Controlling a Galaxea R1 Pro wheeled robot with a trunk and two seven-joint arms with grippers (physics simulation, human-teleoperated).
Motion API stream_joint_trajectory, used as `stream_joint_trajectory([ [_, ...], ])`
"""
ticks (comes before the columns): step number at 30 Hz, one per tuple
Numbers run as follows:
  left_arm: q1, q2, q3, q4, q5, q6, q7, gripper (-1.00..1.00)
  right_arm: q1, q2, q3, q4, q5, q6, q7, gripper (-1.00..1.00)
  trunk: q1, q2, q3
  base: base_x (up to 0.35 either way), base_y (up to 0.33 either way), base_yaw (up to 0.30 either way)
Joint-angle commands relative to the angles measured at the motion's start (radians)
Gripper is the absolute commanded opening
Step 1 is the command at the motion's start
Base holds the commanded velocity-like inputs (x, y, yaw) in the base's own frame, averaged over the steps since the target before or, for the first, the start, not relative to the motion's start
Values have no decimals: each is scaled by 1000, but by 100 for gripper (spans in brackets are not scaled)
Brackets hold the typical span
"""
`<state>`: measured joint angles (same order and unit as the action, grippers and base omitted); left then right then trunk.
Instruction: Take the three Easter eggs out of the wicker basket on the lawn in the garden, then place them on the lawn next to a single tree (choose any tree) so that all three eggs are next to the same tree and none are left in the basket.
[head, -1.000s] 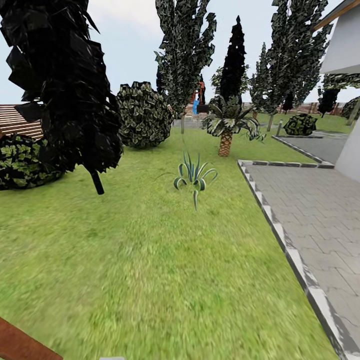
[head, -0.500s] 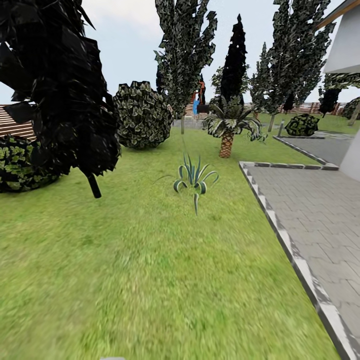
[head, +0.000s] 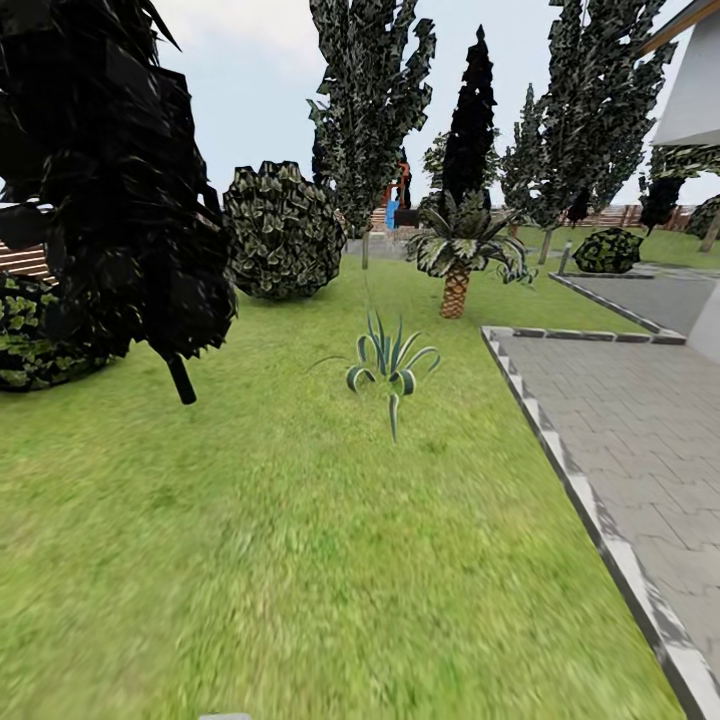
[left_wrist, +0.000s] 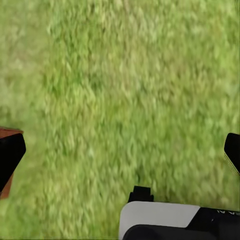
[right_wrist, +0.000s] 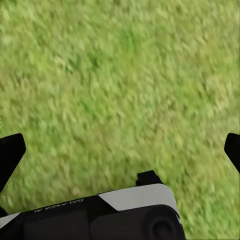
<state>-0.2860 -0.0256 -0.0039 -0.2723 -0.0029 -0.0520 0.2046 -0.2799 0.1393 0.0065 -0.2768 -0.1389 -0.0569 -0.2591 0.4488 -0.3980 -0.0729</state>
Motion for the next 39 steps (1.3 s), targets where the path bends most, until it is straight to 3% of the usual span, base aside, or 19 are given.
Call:
stream_joint_trajectory([
  [1, -1, 0, -1, 1, 0, -3, 3, 100, -1, 0, 1, 1, -10, -6, -2, 100, 1, -2, -2, 336, 0, 0],
  [13, -1, 0, -1, 1, -1, -3, 3, 100, 1, 1, 2, -1, -7, -7, -4, 100, 1, -2, -2, 336, 0, 15],
  [30, -1, 0, -1, 1, -2, -3, 3, 100, 1, 3, 3, -1, -5, -7, -4, 100, 1, -2, -2, 336, 0, 261],
  [39, -1, 0, -1, 1, -2, -4, 3, 100, 1, 2, 3, -1, -5, -8, -3, 100, 1, -2, -2, 336, 0, 43],
])
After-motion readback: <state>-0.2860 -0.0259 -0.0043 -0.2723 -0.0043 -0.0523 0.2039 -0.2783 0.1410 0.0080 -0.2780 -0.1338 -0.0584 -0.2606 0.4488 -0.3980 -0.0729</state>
